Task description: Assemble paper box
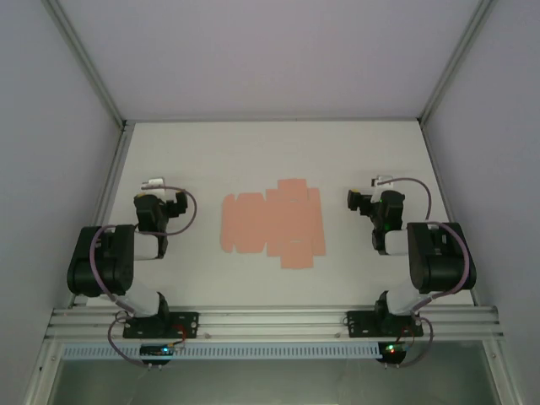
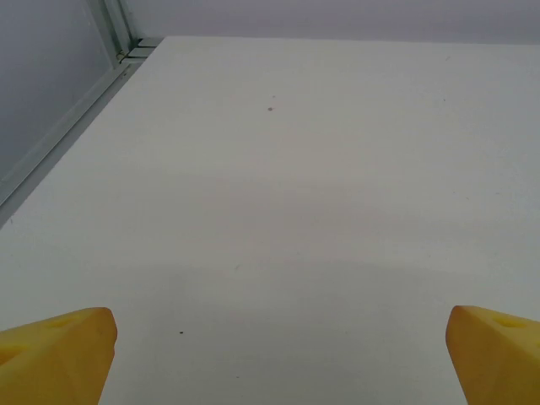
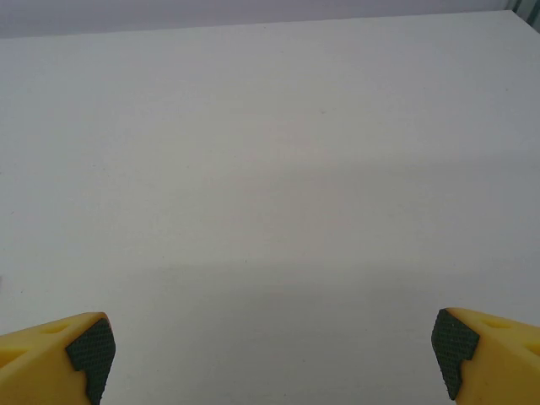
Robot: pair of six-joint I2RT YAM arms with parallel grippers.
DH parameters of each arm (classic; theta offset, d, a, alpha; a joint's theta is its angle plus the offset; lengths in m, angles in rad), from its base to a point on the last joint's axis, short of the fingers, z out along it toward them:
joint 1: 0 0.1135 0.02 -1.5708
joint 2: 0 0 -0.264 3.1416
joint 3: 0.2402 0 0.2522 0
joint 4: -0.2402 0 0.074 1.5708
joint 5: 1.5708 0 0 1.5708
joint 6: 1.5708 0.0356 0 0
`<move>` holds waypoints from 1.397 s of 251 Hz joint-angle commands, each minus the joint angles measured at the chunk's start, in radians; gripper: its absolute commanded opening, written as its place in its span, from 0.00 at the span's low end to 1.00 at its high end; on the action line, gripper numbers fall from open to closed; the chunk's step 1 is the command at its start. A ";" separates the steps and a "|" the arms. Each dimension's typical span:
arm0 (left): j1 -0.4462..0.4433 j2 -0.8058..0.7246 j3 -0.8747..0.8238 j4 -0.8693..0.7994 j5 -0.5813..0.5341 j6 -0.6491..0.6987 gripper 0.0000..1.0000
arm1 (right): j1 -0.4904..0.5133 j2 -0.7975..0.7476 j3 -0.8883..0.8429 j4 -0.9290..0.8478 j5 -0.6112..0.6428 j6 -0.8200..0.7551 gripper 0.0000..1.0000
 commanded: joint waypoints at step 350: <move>-0.235 -0.170 0.474 -1.157 0.323 -0.404 1.00 | 0.385 -0.153 0.493 -1.125 0.015 0.444 0.74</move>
